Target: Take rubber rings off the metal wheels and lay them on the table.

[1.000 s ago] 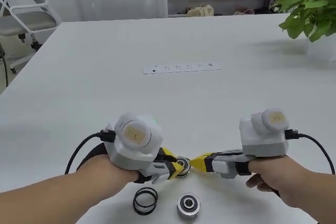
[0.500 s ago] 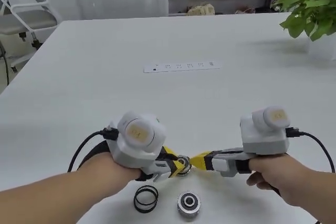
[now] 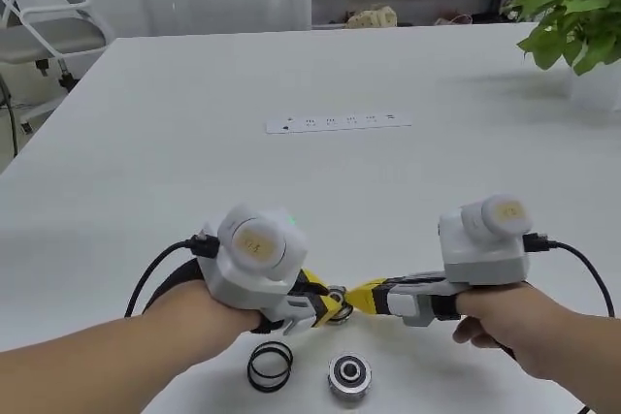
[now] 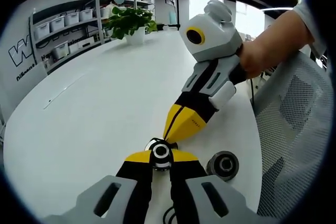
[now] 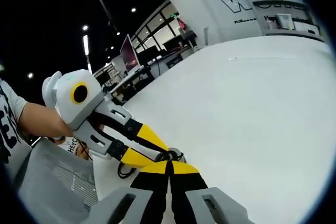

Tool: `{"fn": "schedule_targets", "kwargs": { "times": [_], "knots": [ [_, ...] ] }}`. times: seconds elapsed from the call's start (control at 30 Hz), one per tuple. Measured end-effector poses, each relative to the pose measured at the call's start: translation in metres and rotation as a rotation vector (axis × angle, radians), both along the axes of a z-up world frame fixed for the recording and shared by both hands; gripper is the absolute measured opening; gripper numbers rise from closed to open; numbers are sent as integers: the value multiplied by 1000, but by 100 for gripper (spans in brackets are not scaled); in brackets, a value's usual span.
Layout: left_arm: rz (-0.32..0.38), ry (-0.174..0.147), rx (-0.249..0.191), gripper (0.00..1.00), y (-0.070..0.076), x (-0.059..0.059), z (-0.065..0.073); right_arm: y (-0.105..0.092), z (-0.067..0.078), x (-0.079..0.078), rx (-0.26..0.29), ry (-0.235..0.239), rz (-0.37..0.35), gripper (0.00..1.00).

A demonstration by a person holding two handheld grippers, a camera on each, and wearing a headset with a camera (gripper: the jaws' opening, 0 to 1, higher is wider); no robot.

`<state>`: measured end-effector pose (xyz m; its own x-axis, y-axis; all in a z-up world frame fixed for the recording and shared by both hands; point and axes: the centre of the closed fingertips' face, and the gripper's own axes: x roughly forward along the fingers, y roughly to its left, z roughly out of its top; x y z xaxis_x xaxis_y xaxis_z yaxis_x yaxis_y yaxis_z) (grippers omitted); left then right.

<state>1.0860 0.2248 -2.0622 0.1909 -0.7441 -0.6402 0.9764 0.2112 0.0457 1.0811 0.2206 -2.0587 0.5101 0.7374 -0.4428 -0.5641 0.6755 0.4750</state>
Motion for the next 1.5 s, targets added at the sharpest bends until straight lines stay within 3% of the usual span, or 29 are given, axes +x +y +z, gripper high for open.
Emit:
{"fn": "schedule_targets", "kwargs": {
  "times": [0.13, 0.17, 0.2, 0.23, 0.27, 0.97, 1.23, 1.5],
  "knots": [
    [0, 0, -1, 6, 0, 0, 0, 4, 3, 0, 16, -5, 7, 0],
    [-1, 0, -2, 6, 0, 0, 0, 7, 6, -1, 32, -8, 17, 0],
    [0, -1, -2, 6, 0, 0, 0, 21, 15, -10, 99, -6, 92, 0],
    [-1, -3, -4, 6, 1, -1, 1, 16, 21, 9, 83, -90, 7, 0],
    [-2, -4, -4, 6, 1, -1, 2, 18, 16, -1, 56, -40, 38, 0],
    [-9, -2, 0, 8, -2, -2, 2, 2, 5, -2, -1, -49, 31, 0],
    [-14, 11, 0, 16, 0, -7, 3, 0, 8, -1, 5, -54, 24, 0],
    [-13, 19, -43, 22, 0, -11, 16, 1, 11, -1, 12, -58, 27, 0]
  ]
}}
